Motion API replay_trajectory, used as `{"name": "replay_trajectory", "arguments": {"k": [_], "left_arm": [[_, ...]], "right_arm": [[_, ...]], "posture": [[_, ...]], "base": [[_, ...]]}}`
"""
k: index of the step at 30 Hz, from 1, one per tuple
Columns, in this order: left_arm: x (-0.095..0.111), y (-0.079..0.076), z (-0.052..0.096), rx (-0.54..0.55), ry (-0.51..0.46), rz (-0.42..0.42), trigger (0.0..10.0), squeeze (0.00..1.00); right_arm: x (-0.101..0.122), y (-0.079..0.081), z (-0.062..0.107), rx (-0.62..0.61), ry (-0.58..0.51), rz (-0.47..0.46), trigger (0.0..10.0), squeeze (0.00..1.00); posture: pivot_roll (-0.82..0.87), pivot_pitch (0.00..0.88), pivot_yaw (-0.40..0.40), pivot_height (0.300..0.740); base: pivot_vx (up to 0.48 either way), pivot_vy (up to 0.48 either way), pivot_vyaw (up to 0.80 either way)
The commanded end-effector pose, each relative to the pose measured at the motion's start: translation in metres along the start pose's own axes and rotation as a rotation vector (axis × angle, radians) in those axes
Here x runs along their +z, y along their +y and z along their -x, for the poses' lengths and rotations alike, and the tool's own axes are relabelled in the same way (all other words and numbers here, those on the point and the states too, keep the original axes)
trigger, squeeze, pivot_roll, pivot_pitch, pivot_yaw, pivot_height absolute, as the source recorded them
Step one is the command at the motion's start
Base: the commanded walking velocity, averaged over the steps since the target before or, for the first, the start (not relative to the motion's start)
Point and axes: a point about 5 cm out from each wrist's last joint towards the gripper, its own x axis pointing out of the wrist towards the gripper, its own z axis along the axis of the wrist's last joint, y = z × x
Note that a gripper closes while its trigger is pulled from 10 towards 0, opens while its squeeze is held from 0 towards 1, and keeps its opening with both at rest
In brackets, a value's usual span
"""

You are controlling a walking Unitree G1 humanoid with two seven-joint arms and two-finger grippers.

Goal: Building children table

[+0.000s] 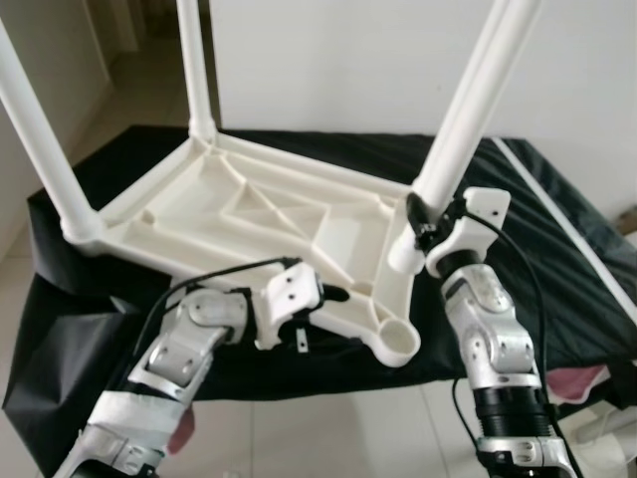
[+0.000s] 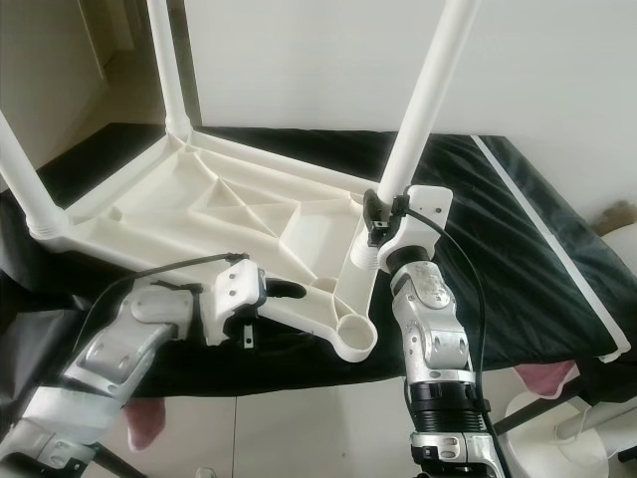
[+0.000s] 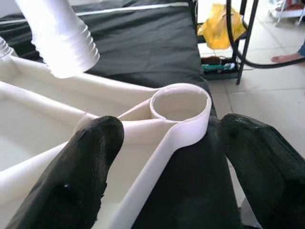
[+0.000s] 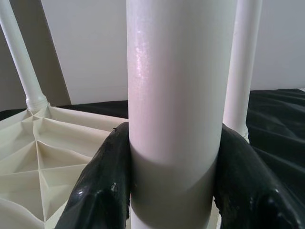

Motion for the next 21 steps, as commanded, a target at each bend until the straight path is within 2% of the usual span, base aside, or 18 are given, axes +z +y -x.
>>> {"name": "replay_trajectory", "arguments": {"k": [1,2,4,6,7,10,12,13,14,16,18,21], "left_arm": [[-0.003,0.004,-0.003,0.055,0.037,-0.029,10.0,0.0],[-0.003,0.004,-0.003,0.055,0.037,-0.029,10.0,0.0],[-0.012,0.008,-0.016,0.14,0.098,-0.1,10.0,0.0],[-0.012,0.008,-0.016,0.14,0.098,-0.1,10.0,0.0],[-0.016,0.008,-0.022,0.172,0.122,-0.1,10.0,0.0],[-0.016,0.008,-0.022,0.172,0.122,-0.1,10.0,0.0],[-0.02,0.008,-0.032,0.217,0.154,-0.127,10.0,0.0],[-0.02,0.008,-0.032,0.217,0.154,-0.127,10.0,0.0],[-0.02,0.002,-0.039,0.206,0.151,-0.132,10.0,0.0],[-0.02,0.002,-0.039,0.206,0.151,-0.132,10.0,0.0],[-0.019,-0.004,-0.053,0.199,0.144,-0.137,10.0,0.0],[-0.015,-0.004,-0.06,0.212,0.129,-0.139,10.0,0.0]], "right_arm": [[0.004,-0.002,0.0,-0.008,-0.013,-0.003,10.0,0.0],[0.004,-0.002,0.0,-0.008,-0.013,-0.003,10.0,0.0],[0.005,-0.001,-0.001,-0.008,-0.014,-0.004,10.0,0.0],[0.005,-0.001,-0.001,-0.008,-0.014,-0.004,10.0,0.0],[0.005,-0.001,-0.002,-0.008,-0.016,-0.004,10.0,0.0],[0.005,-0.001,-0.002,-0.008,-0.016,-0.004,10.0,0.0],[0.007,-0.001,-0.002,-0.009,-0.02,-0.004,10.0,0.0],[0.007,-0.001,-0.002,-0.009,-0.02,-0.004,10.0,0.0],[0.008,-0.001,-0.002,-0.007,-0.021,-0.005,10.0,0.0],[0.008,-0.001,-0.002,-0.007,-0.021,-0.005,10.0,0.0],[0.01,-0.001,-0.002,-0.002,-0.024,-0.011,10.0,0.0],[0.01,-0.001,-0.002,0.002,-0.022,-0.025,10.0,0.0]], "posture": [[0.06,0.0,-0.078,0.74],[0.06,0.0,-0.078,0.74],[0.05,0.0,-0.076,0.74],[0.05,0.0,-0.076,0.74],[0.04,0.0,-0.075,0.74],[0.04,0.0,-0.075,0.74],[0.03,0.0,-0.074,0.74],[0.03,0.0,-0.074,0.74],[0.03,0.0,-0.074,0.74],[0.03,0.0,-0.074,0.74],[0.03,0.0,-0.072,0.74],[0.02,0.0,-0.07,0.74]], "base": [[0.0,0.0,0.0],[0.0,0.0,0.0],[0.0,0.0,0.0],[0.0,0.0,0.0],[0.0,0.0,0.0],[0.0,0.0,0.0],[0.0,0.0,0.0],[0.0,0.0,0.0],[0.0,0.0,0.0],[0.0,0.0,0.0],[0.0,0.0,0.0],[0.0,0.0,0.0]]}}
